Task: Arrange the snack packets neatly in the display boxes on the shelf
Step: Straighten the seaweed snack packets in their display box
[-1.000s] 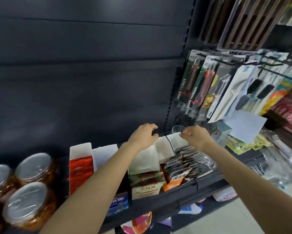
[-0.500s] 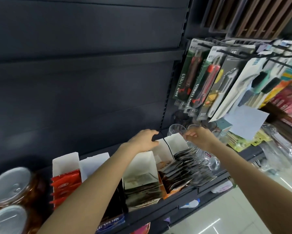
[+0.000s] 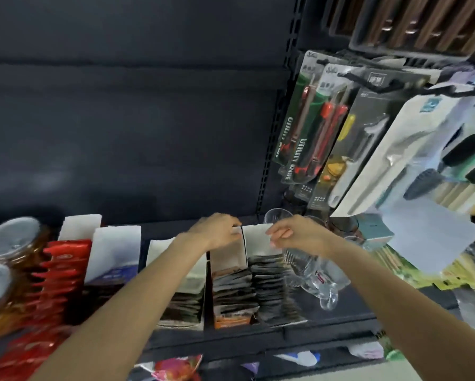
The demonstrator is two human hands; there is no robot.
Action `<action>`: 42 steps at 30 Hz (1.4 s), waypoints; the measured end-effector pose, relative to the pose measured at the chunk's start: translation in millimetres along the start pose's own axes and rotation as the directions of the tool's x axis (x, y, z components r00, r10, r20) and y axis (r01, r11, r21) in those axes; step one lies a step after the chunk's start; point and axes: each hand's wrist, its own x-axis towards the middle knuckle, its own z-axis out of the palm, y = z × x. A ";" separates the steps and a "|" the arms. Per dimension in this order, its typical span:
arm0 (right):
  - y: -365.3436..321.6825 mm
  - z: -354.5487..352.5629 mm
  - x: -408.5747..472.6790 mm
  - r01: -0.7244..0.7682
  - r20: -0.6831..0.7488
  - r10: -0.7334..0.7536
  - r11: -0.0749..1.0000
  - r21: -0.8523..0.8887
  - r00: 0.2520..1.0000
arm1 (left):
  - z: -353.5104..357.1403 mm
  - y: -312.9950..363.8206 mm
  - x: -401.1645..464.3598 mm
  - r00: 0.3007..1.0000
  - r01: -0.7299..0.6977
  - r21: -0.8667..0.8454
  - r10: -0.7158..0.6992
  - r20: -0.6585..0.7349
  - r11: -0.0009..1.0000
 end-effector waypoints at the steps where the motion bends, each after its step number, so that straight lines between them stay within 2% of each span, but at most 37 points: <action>1: 2.6 -1.6 2.3 0.030 0.016 -0.029 0.999 -0.014 0.999 | 2.5 3.8 -2.4 1.000 0.027 0.011 -0.027 -0.005 1.000; 7: 12.6 -9.4 8.0 0.141 0.115 -0.134 0.988 -0.061 0.984 | 8.6 16.5 -18.6 0.979 0.183 0.111 -0.170 -0.116 0.977; 12: 14.5 -11.6 4.1 0.229 0.134 -0.217 0.971 -0.073 0.967 | 11.0 20.1 -32.1 0.963 0.210 0.059 -0.196 -0.186 0.976; 17: 12.2 -4.6 -2.3 0.331 0.119 -0.310 0.905 -0.269 0.943 | 13.3 17.5 -38.7 0.964 0.197 0.048 -0.184 -0.193 0.979; 21: 9.3 2.2 -1.2 0.291 0.029 -0.316 0.831 -0.475 0.948 | 12.4 17.7 -40.0 0.962 0.195 0.025 -0.186 -0.202 0.980; 27: 8.3 3.8 3.5 0.248 -0.136 -0.280 0.945 -0.212 0.950 | 9.7 21.9 -38.0 0.957 0.221 -0.013 -0.220 -0.188 0.975; 31: 4.0 0.2 0.2 0.259 -0.225 -0.274 0.961 -0.092 0.935 | 7.3 26.3 -36.2 0.952 0.248 -0.057 -0.254 -0.173 0.967; 34: -4.2 -10.3 -7.8 0.306 -0.305 -0.312 0.950 -0.068 0.900 | 7.0 25.4 -34.6 0.947 0.261 -0.116 -0.277 -0.160 0.958; 36: -12.6 -18.8 -14.6 0.352 -0.358 -0.354 0.933 -0.074 0.864 | 6.4 25.3 -35.5 0.944 0.225 -0.249 -0.274 -0.184 0.942; 39: -25.3 -30.6 -23.1 0.394 -0.439 -0.383 0.916 -0.071 0.813 | 3.3 31.4 -40.0 0.923 0.113 -0.509 -0.280 -0.264 0.853; 42: -36.1 -40.0 -27.0 0.432 -0.524 -0.382 0.901 -0.029 0.761 | -2.8 35.7 -45.3 0.919 0.041 -0.617 -0.272 -0.287 0.786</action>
